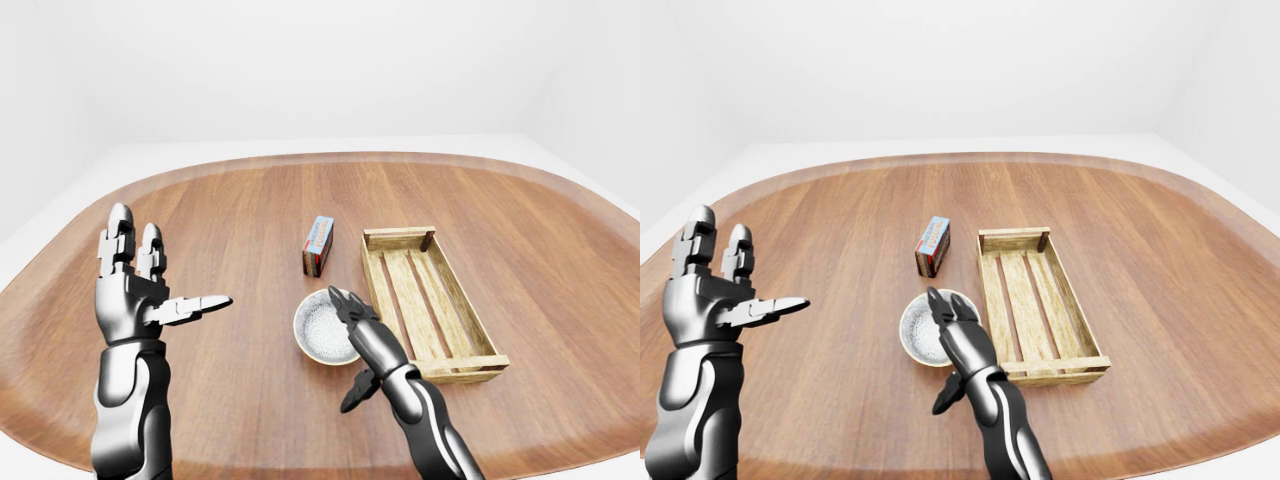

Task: Pick up the bowl on the left and put it in the tray.

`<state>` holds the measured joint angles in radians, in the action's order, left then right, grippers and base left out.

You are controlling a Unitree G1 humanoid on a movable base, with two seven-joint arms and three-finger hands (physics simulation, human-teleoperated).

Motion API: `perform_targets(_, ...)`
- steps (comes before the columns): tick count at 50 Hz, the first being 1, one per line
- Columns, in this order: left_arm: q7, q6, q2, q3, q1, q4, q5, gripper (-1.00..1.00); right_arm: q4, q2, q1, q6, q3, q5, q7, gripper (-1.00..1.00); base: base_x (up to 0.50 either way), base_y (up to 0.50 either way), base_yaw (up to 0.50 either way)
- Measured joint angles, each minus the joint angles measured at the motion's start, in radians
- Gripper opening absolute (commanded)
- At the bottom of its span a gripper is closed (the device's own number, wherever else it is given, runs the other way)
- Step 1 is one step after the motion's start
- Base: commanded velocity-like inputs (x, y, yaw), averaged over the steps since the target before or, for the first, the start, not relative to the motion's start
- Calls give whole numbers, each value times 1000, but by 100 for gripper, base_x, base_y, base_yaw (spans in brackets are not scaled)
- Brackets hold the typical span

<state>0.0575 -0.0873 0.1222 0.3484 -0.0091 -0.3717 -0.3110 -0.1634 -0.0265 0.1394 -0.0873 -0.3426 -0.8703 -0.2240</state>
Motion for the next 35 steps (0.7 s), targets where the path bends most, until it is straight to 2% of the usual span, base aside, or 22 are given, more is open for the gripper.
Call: perform_targets(35,-3,0,2,-2,-3,5,-1,100,192,32,-89,0,51,-111,-57,100,0,0,0)
